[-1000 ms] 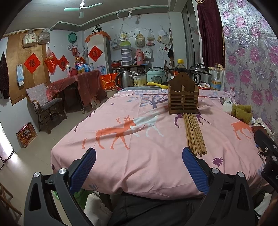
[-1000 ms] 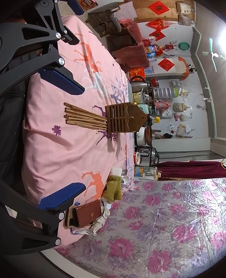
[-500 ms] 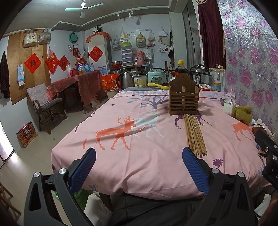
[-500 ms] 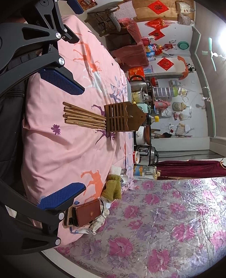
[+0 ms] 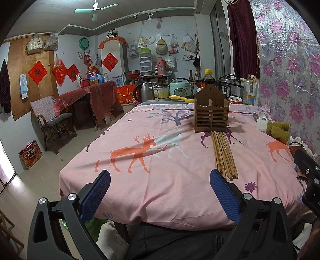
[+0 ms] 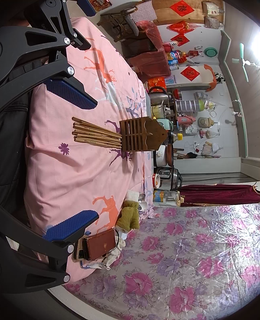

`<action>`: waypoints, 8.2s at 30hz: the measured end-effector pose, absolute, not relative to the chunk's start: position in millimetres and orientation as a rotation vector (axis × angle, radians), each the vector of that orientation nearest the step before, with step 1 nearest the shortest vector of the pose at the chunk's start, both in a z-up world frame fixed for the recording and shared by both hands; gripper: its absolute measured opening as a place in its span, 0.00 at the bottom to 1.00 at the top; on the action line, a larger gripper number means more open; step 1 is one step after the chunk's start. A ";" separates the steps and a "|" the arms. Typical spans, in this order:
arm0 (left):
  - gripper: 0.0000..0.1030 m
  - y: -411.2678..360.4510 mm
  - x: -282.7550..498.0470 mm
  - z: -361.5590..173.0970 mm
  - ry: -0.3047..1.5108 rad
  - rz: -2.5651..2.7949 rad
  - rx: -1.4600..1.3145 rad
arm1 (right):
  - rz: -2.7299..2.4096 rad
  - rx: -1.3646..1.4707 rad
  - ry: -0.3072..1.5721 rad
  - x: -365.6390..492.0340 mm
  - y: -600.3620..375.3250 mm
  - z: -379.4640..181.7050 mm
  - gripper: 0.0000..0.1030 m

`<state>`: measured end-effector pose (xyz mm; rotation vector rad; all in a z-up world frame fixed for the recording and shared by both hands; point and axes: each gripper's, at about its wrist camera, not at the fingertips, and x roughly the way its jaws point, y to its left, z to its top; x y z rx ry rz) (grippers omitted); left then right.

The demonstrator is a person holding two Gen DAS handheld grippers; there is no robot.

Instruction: Organize utensils

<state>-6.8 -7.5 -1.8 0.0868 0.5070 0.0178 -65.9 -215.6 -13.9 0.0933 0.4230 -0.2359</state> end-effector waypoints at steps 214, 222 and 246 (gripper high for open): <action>0.06 -42.0 189.9 -39.8 0.830 -0.391 0.091 | 0.045 0.150 0.717 133.8 -297.7 -88.6 0.12; 0.06 -42.5 188.3 -42.6 0.831 -0.402 0.082 | 0.062 0.117 0.847 132.0 -282.9 -129.8 0.13; 0.06 -43.6 191.0 -59.6 0.876 -0.412 0.060 | 0.020 0.154 0.940 142.5 -291.8 -149.9 0.20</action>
